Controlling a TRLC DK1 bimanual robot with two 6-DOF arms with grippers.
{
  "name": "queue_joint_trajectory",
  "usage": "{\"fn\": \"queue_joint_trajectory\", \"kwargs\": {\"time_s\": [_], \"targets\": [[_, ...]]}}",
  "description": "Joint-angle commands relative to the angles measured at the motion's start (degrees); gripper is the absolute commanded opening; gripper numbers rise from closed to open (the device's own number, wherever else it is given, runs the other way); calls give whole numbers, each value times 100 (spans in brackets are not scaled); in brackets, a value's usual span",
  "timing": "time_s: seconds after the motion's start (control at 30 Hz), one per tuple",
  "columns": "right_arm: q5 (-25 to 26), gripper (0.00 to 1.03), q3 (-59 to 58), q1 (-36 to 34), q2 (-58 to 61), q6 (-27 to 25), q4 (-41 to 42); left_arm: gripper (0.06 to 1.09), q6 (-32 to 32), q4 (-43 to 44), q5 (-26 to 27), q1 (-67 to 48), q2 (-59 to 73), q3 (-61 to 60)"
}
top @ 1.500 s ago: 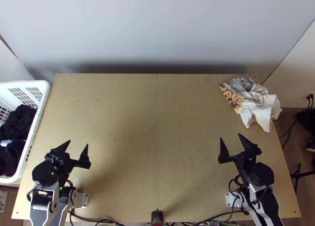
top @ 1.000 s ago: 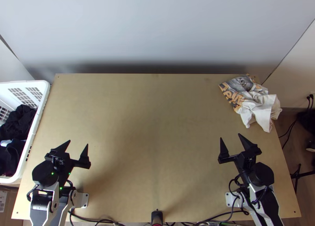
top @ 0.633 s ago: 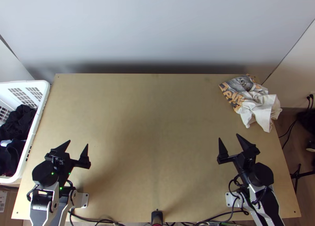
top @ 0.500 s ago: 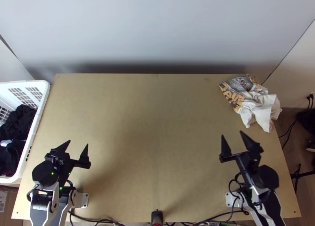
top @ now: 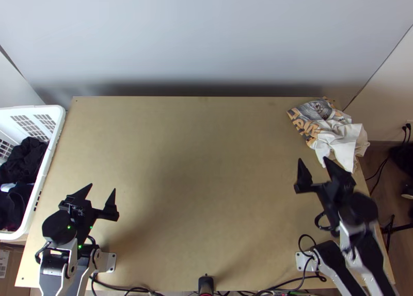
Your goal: Fold the t-shirt
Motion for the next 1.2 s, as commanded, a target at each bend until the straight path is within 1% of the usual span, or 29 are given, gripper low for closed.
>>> {"fn": "queue_joint_trajectory", "kwargs": {"time_s": [0.0, 0.03, 0.1, 0.13, 0.23, 0.27, 0.33, 0.4, 0.43, 0.47, 0.5, 0.53, 0.57, 0.63, 0.67, 0.7, 0.73, 0.77, 0.8, 0.83, 0.87, 0.9, 0.93, 0.97, 1.0, 1.07, 1.1, 1.13, 1.17], "targets": [[28, 98, 1875, 63, 2637, 1641, -2429, 104, 1, 2, 2, 0, 1, 0], [28, 98, 2218, 63, 3129, 1870, -2974, 104, 1, 2, 2, 9, 1, 0], [-25, 98, 2798, 116, 4052, 1967, -3721, 104, 1, 2, 2, 9, 1, 0], [-174, 98, 3044, 116, 4359, 1984, -3994, 104, 1, 2, 2, 9, 1, 0], [-183, 98, 3352, 459, 4649, 1712, -4099, 104, 1, 2, 2, 9, 1, 0], [-183, 98, 3431, 423, 4658, 1597, -4082, 104, 1, 2, 2, -26, 1, 0], [-218, 98, 3633, 142, 4808, 1606, -4134, 104, 1, 2, 11, -290, 1, 0], [-218, 98, 3862, -157, 4878, 1518, -4468, 104, 10, 2, 2, -632, 1, 0], [-359, 98, 3923, -482, 4887, 1518, -4653, 104, 10, 2, 2, -712, 1, 0], [-640, 98, 3967, -605, 4913, 1483, -4670, 104, 10, 2, 2, -729, 1, 0], [-640, 98, 3985, -614, 4922, 1044, -4714, 104, 10, 2, 11, -720, 1, 0], [-675, 98, 4037, -614, 4922, 226, -4820, 104, 10, 2, 11, -720, 1, 0], [-710, 98, 4143, -596, 4931, -398, -5066, 104, 28, -7, -6, -720, 1, 0], [-728, 98, 4178, -517, 4957, -872, -5259, 104, 450, -33, -6, -738, 1, 0], [-728, 98, 4196, -429, 5019, -1153, -5391, 104, 916, -69, -15, -799, 1, -9], [-728, 98, 4231, -350, 5045, -1487, -5514, 104, 1513, -130, -6, -852, 1, -35], [-728, 98, 4231, -350, 5036, -1698, -5514, 104, 1786, -165, -15, -870, 1, -70], [-728, 98, 4248, -359, 5036, -1830, -5514, 104, 1935, -192, -121, -852, 1, -123], [-719, 98, 4292, -394, 5045, -1936, -5514, 104, 2287, -218, -340, -879, 1, -202], [-719, 98, 4336, -455, 5045, -2032, -5497, 104, 2717, -376, -595, -879, -8, -290], [-631, 98, 4389, -491, 5054, -2050, -5453, 104, 3306, -403, -885, -879, -8, -369], [-438, 98, 4468, -508, 5054, -2059, -5374, 104, 3561, -438, -956, -879, 1, -466], [-209, 98, 4512, -508, 5045, -2085, -5312, 104, 3482, -446, -956, -914, 1, -554], [-121, 98, 4556, -464, 5054, -2208, -5294, 104, 3464, -701, -965, -940, 1, -545], [19, 98, 4609, -394, 5054, -2226, -5277, 104, 3429, -860, -965, -1010, 1, -501], [160, 98, 4653, -350, 5106, -2261, -5171, 104, 3412, -833, -1044, -1037, 10, -492], [195, 98, 4670, -332, 5115, -2261, -5110, 104, 3368, -613, -1219, -1019, 10, -519], [195, 98, 4679, -324, 5115, -2261, -5031, 104, 3157, -350, -1527, -949, 10, -536], [195, 98, 4688, -315, 5133, -2261, -5013, 104, 2937, -95, -1720, -861, 19, -501]]}}
